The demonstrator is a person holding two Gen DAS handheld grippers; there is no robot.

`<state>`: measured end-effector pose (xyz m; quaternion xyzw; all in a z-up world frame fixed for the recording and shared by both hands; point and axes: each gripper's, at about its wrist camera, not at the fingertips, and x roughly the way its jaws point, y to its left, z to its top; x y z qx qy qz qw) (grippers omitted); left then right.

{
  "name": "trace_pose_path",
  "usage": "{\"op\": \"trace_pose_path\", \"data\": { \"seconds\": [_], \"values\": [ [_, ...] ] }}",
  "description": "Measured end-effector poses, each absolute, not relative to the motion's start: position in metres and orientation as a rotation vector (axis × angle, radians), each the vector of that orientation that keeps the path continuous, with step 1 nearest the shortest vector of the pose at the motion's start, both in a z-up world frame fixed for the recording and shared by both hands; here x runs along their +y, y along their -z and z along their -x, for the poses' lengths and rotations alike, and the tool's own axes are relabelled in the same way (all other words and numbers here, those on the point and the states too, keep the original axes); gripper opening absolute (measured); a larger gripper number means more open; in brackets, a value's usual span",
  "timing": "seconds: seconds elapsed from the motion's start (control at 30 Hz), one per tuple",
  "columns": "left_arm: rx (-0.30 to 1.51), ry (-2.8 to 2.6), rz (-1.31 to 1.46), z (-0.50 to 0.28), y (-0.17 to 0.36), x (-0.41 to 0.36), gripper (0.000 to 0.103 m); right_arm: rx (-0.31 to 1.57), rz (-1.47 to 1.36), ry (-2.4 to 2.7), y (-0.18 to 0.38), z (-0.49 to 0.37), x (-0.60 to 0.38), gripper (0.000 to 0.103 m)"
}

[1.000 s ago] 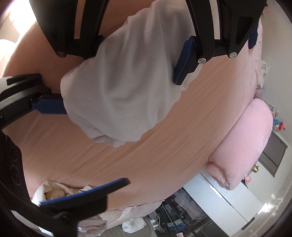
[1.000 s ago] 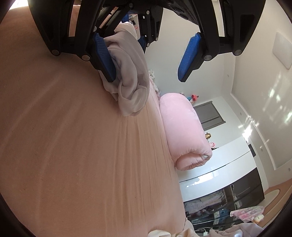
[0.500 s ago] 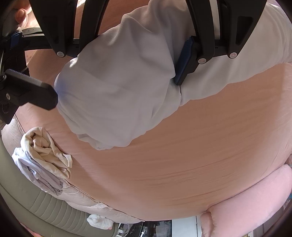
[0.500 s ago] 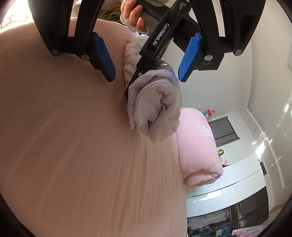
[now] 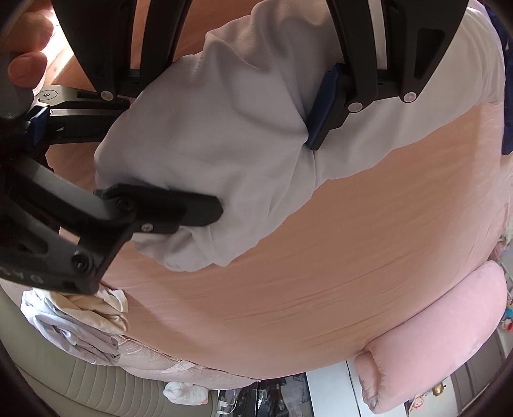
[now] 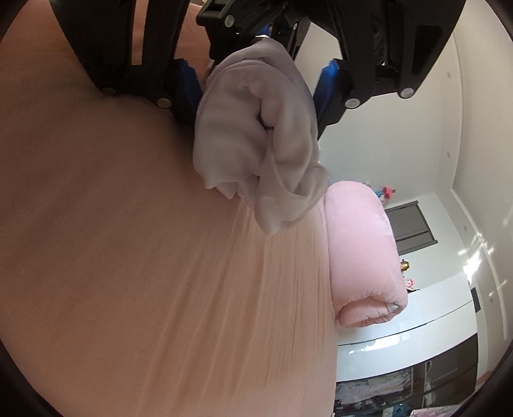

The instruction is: Fold clothes

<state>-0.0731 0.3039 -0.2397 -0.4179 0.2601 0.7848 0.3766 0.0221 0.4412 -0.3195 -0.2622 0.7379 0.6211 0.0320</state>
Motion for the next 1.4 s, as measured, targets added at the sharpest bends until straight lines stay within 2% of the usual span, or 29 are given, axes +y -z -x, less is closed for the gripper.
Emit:
{"op": "trace_pose_path", "data": {
  "seconds": [0.03,0.1,0.23,0.47,0.67,0.77,0.8,0.97,1.13,1.33,1.4],
  "values": [
    [0.686,-2.011,1.055,0.071,0.24,0.305,0.062,2.265,0.811,-1.894,0.323,-0.024,0.441,0.032],
    [0.718,-2.033,1.039,0.067,0.239,0.307,0.063,2.288,0.791,-1.884,0.325,-0.026,0.442,0.029],
    [0.786,-2.017,1.024,0.063,0.232,0.313,0.063,2.334,0.751,-1.865,0.33,-0.029,0.444,0.029],
    [0.958,-2.042,0.773,0.029,0.215,0.312,0.063,2.329,0.757,-1.896,0.327,-0.029,0.445,0.029],
    [0.97,-2.009,0.633,0.019,0.211,0.312,0.062,2.275,0.825,-1.934,0.317,-0.029,0.451,0.031],
    [0.967,-2.006,0.58,0.014,0.213,0.309,0.058,2.213,0.867,-1.978,0.31,-0.028,0.453,0.031],
    [0.954,-1.994,0.59,0.014,0.214,0.307,0.055,2.177,0.884,-2.004,0.306,-0.027,0.452,0.031],
    [0.877,-1.996,0.647,0.022,0.216,0.303,0.055,1.969,0.961,-2.128,0.285,-0.021,0.447,0.031],
    [0.739,-2.003,0.699,0.039,0.207,0.293,0.055,1.889,0.992,-2.175,0.274,-0.017,0.445,0.031],
    [0.49,-2.009,0.756,0.068,0.188,0.271,0.054,1.679,1.067,-2.304,0.24,-0.002,0.434,0.031],
    [0.407,-2.023,0.759,0.078,0.181,0.261,0.043,1.575,1.093,-2.361,0.225,0.005,0.428,0.031]
  ]
}}
